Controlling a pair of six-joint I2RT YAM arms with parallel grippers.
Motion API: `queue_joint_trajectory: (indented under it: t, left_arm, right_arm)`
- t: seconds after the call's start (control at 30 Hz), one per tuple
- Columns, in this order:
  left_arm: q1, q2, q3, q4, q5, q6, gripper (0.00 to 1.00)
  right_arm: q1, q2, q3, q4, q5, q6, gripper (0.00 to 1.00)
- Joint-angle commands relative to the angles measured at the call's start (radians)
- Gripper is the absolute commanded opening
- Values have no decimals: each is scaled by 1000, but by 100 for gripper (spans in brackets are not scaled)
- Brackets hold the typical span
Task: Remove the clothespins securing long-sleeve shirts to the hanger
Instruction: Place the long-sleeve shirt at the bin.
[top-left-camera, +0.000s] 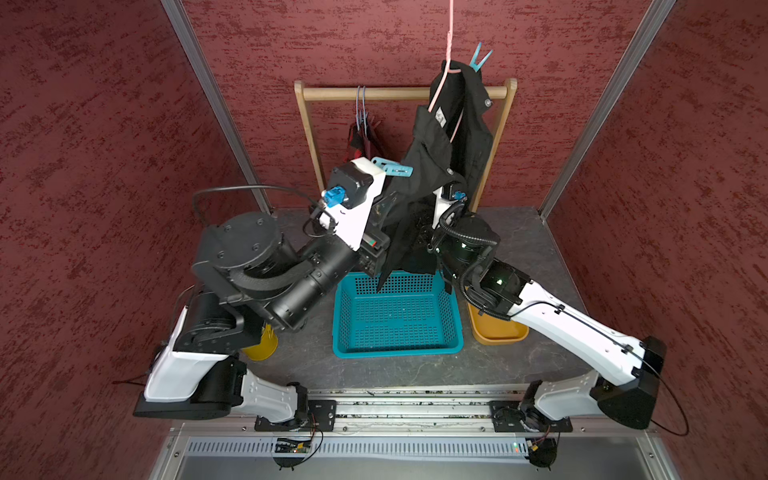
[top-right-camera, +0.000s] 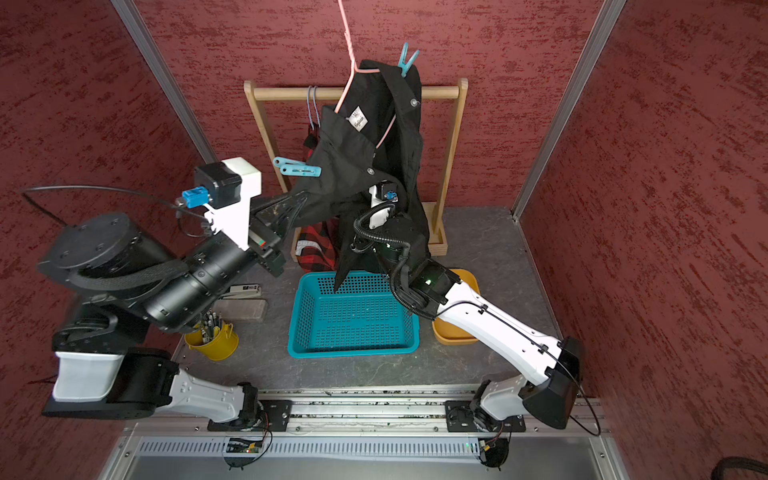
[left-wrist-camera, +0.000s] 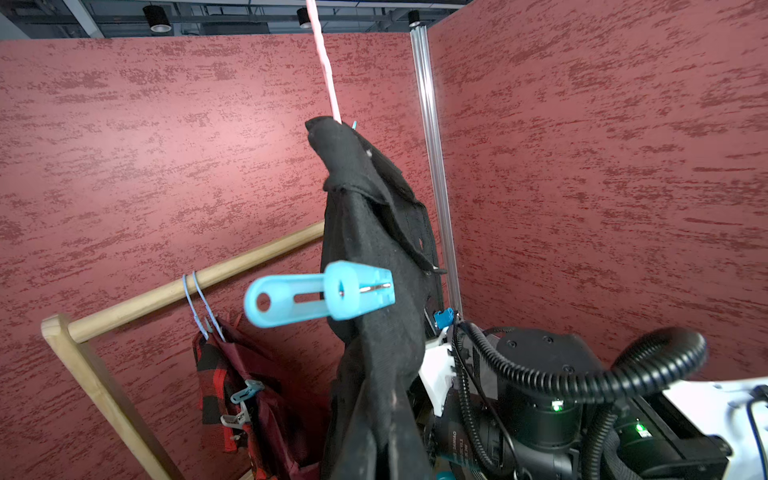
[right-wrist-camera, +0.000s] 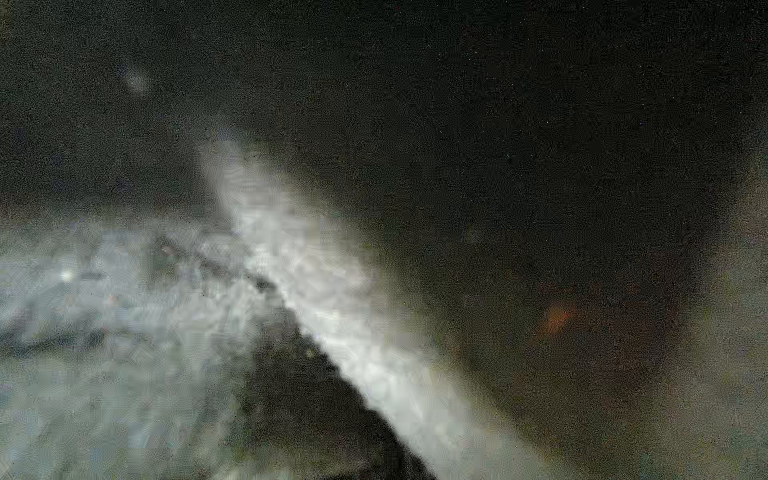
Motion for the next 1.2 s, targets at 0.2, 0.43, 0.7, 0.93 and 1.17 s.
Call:
queue_joint_trajectory:
  t: [0.2,0.43,0.7,0.93,1.17]
  left_arm:
    - [-153,-146,-6,-32,-155,-39,0]
    - [-242,-163,6,-135,-292,-64,0]
    - [-289,-202,-87,-205,-375,-127,0]
    - [-290,-227,-187,-247,-367,-200,0]
    - [-225,-222,-250,-314,-219,-351,0]
  right_arm:
    - [147,1,83,-14,185,-108,13]
    - [270,52,115,-4,236,-123,13]
    - [277,57,-10,22,161,-39,16]
    - [275,117,-116,23,118,15,20]
    - [274,68,-213,15,95,61,59]
